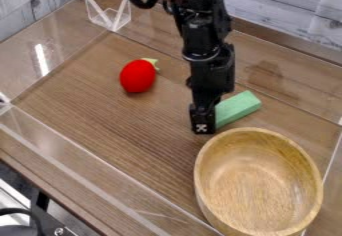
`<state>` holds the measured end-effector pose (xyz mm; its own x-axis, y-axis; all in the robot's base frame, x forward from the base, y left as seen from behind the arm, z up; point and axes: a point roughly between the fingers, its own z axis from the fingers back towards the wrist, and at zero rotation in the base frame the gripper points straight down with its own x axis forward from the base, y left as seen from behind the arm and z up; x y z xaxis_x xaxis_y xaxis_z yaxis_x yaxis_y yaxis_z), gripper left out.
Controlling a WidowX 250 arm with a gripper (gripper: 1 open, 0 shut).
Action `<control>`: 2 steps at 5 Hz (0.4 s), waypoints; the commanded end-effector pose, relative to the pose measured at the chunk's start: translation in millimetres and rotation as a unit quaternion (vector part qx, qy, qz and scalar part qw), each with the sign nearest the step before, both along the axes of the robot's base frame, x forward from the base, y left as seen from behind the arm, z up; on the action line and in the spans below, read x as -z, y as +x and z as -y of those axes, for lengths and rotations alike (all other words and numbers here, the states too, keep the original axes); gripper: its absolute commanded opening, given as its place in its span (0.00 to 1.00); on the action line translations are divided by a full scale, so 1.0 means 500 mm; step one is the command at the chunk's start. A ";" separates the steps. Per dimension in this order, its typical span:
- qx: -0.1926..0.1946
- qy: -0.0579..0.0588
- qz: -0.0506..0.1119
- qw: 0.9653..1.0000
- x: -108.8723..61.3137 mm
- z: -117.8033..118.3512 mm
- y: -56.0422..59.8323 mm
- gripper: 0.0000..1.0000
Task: Remove the green stick from the brown bowl and put it on the table
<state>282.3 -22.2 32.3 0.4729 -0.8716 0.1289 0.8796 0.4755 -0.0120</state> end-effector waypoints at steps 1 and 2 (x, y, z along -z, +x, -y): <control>0.006 0.000 0.011 1.000 0.004 0.004 0.020 0.00; 0.013 0.002 0.019 1.000 -0.014 0.008 0.026 1.00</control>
<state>292.4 -21.7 31.9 0.4641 -0.8763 0.1294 0.8838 0.4679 -0.0012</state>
